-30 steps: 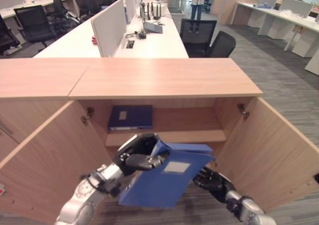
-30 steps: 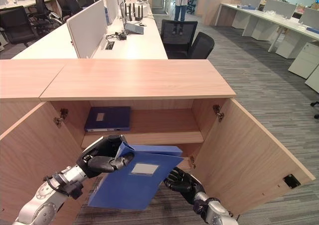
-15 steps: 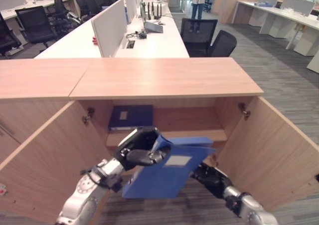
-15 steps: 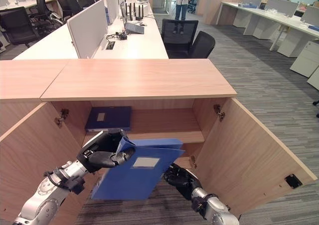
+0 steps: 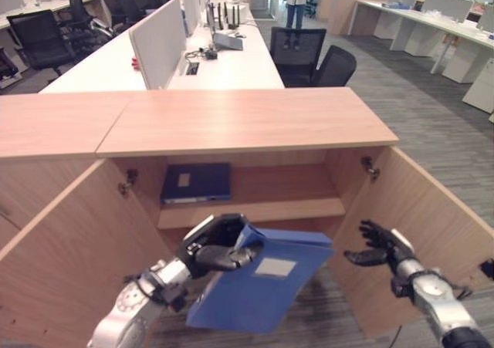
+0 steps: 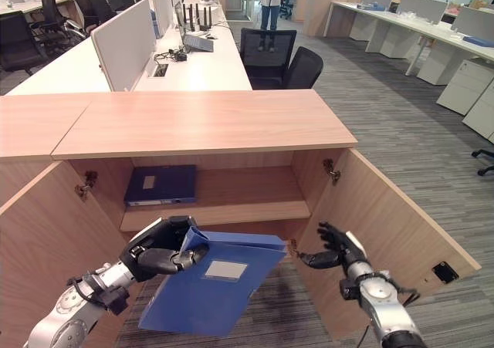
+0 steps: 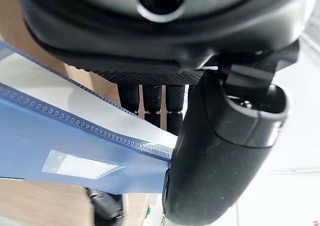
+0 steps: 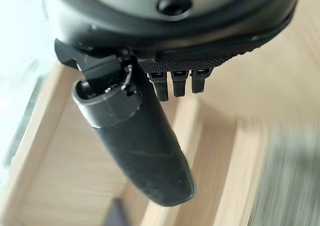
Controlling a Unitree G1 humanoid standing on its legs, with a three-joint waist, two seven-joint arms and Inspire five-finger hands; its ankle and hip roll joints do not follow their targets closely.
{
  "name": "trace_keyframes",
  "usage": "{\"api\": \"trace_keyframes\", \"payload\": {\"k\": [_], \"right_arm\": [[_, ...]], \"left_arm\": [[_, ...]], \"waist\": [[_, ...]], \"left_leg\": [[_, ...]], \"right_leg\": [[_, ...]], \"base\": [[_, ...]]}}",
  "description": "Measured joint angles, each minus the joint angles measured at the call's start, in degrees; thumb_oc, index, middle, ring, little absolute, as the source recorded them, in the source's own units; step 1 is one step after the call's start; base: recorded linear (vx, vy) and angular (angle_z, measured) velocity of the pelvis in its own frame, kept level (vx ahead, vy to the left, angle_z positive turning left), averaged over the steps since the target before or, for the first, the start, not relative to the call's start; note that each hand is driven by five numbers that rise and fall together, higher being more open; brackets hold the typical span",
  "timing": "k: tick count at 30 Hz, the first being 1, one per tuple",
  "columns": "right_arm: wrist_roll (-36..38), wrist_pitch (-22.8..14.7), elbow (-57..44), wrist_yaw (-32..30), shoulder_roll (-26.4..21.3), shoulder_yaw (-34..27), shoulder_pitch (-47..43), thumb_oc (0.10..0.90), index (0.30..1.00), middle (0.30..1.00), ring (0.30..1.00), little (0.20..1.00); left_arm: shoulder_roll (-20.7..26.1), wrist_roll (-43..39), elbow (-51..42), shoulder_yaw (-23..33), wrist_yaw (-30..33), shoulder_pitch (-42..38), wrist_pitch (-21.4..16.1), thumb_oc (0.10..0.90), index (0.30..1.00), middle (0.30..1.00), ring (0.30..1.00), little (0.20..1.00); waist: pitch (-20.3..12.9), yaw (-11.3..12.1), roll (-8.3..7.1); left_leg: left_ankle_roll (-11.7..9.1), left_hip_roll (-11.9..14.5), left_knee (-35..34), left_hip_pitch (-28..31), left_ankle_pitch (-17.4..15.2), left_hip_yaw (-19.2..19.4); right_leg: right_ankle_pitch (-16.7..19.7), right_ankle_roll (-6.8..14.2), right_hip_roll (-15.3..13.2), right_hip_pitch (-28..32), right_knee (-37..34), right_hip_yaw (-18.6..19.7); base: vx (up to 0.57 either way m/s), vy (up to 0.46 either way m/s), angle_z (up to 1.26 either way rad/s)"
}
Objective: Put the empty folder in the office cabinet
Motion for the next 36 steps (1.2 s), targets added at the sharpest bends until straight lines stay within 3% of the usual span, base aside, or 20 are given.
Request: {"api": "trace_keyframes", "payload": {"k": [5, 10, 14, 21, 28, 36], "right_arm": [[-8.0, -0.4, -9.0, -2.3, -0.4, -2.2, 0.5, 0.800, 0.900, 0.900, 0.900, 0.900], [-8.5, -2.0, -22.2, -1.6, -0.4, -5.0, 2.2, 0.800, 0.900, 0.900, 0.900, 0.900], [1.7, -3.4, -27.6, 5.2, -1.1, -4.7, 1.9, 0.800, 0.900, 0.900, 0.900, 0.900], [15.2, -3.2, -28.4, 14.6, -3.8, -2.9, 1.7, 0.800, 0.900, 0.900, 0.900, 0.900], [21.7, -2.6, -28.5, 16.5, -6.6, -2.9, 0.8, 0.800, 0.900, 0.900, 0.900, 0.900], [24.0, -2.6, -29.5, 17.4, -8.9, -2.9, -1.1, 0.800, 0.900, 0.900, 0.900, 0.900]], "left_arm": [[0.0, 0.1, -0.1, 0.2, 1.1, 0.0, 0.0, 0.400, 0.300, 0.300, 0.300, 0.300], [-0.8, 0.3, -0.1, 1.5, 1.2, 1.1, 0.0, 0.400, 0.300, 0.300, 0.300, 0.300], [-0.9, 0.3, -0.1, 2.1, 1.1, 0.9, 0.0, 0.400, 0.300, 0.300, 0.300, 0.300], [-0.8, 0.7, -0.1, 2.1, 0.5, 0.9, 0.0, 0.400, 0.300, 0.300, 0.300, 0.300], [-0.4, 2.8, -0.1, 2.3, 0.5, 0.9, -0.1, 0.400, 0.300, 0.300, 0.300, 0.300], [1.7, 4.5, -0.1, 2.3, 0.3, -0.2, -0.5, 0.400, 0.300, 0.300, 0.300, 0.300]], "waist": [[0.1, -0.9, 0.36], [0.8, -1.3, 1.42], [0.9, -1.2, 1.20], [1.4, -0.2, 0.17], [1.5, 0.2, -0.08], [1.5, 0.2, -0.57]], "left_leg": [[0.2, 0.0, 0.0, 0.0, -0.2, 0.3], [0.4, 0.0, 0.0, 0.1, -0.4, 1.1], [0.3, 0.0, 0.0, 0.1, -0.4, 1.1], [0.3, 0.0, 0.0, 0.1, -0.5, 1.2], [0.3, 0.0, 0.0, 0.1, -0.6, 1.1], [0.3, 0.0, 0.0, 0.1, -0.6, 1.1]], "right_leg": [[0.0, 0.0, 0.0, 0.0, 0.0, 0.3], [0.0, 0.1, 0.0, -0.1, 0.0, 0.8], [0.0, 0.1, 0.1, -0.2, 0.0, 0.8], [0.0, 0.1, 0.0, -0.3, 0.0, 0.8], [0.0, 0.1, 0.1, -0.2, 0.0, 0.8], [-0.1, 0.2, 0.0, -0.3, 0.0, 0.8]], "base": [[0.00, -0.001, -0.03], [-0.01, -0.003, -0.07], [0.00, -0.001, -0.01], [0.00, 0.000, 0.00], [0.00, 0.000, 0.00], [0.00, 0.000, 0.00]]}}
